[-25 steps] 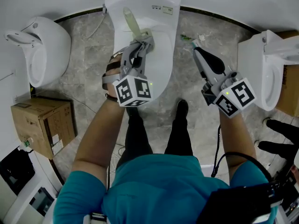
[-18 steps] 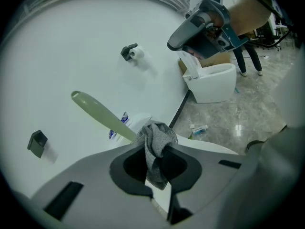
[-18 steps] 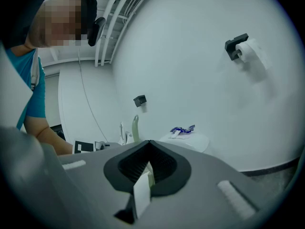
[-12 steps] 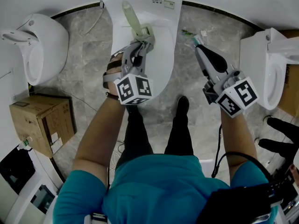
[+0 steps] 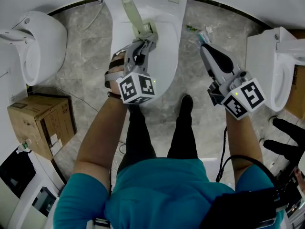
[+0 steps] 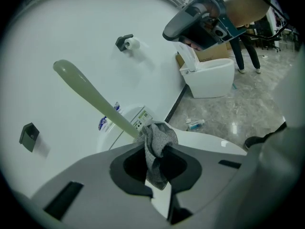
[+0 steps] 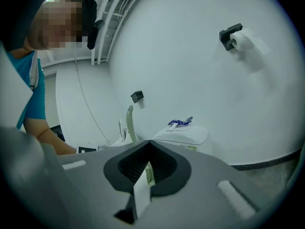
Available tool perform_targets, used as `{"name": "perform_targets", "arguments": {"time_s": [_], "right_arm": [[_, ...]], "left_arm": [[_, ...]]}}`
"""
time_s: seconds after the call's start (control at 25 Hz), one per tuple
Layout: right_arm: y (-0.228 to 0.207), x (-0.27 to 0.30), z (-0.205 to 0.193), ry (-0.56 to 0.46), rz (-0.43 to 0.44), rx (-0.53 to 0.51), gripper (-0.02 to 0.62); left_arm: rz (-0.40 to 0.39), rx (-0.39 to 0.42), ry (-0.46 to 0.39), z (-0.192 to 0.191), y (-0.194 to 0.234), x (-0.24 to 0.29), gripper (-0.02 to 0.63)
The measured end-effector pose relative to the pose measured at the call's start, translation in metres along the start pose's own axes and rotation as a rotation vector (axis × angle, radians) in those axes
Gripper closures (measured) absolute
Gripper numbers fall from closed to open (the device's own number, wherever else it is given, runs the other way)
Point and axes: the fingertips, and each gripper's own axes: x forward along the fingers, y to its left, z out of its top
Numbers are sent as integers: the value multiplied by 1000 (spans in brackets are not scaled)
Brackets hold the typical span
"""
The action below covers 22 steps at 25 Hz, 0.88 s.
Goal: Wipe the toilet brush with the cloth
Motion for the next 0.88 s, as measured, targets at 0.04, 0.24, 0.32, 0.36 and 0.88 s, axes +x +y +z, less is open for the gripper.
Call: {"name": "perform_targets", "arguments": {"time_s": [0.04, 0.24, 0.32, 0.36, 0.88], "right_arm": [[-1, 1, -2, 2, 0, 3, 598], [-7, 3, -13, 12, -3, 16, 598], [-10, 4, -18, 15, -7, 21, 598], [-11, 5, -19, 17, -8, 24, 598], [-26, 13, -41, 39, -14, 51, 598]], "left_arm": [[-2, -1, 3, -2, -1, 2, 568], [-12, -3, 16, -12, -6, 13, 568], [-17, -7, 22, -16, -8, 17, 568], [-19, -10, 25, -18, -8, 19, 568], [-49, 7, 58, -35, -21, 50, 568]]}}
